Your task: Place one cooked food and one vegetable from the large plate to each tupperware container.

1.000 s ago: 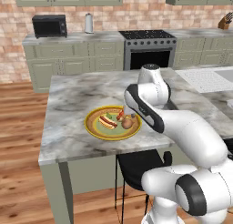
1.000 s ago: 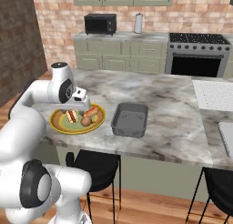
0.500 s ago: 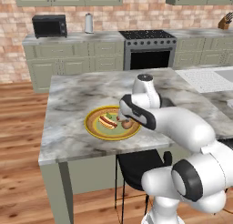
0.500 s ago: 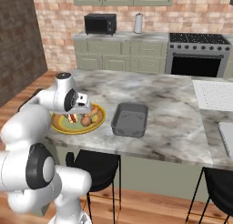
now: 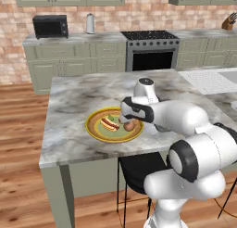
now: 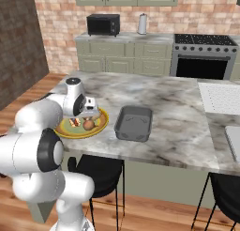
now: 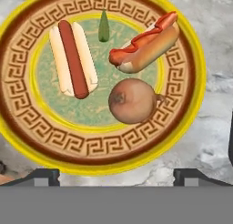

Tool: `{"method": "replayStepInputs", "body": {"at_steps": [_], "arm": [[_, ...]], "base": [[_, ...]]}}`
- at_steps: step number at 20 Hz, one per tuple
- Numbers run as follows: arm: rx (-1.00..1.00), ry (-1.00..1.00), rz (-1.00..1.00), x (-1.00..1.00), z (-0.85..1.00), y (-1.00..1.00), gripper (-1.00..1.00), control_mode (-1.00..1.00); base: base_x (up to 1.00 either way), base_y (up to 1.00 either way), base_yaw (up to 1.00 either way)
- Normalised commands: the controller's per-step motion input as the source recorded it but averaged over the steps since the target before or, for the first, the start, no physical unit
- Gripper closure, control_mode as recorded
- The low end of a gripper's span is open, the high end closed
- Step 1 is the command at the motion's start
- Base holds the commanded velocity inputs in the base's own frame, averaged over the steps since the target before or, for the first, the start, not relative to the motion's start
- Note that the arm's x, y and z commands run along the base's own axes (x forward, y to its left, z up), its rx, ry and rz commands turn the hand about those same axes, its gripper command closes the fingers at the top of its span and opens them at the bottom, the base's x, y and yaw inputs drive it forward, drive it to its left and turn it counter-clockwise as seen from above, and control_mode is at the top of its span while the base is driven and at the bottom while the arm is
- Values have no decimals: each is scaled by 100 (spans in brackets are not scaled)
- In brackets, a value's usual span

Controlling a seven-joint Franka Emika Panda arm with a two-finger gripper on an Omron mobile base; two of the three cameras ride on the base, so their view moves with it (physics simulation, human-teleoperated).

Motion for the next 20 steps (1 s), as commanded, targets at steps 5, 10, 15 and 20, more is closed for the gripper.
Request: {"method": "replayStepInputs", "body": {"at_steps": [5,10,15,20], "arm": [[0,0,0,36,-33,-1,-100,-100],[0,1,0,27,-30,0,-100,-100],[-4,6,0,34,-28,0,-100,-100],[-4,1,0,28,-10,0,-100,-100]], "base": [[0,0,0],[0,0,0],[0,0,0],[0,0,0]]}}
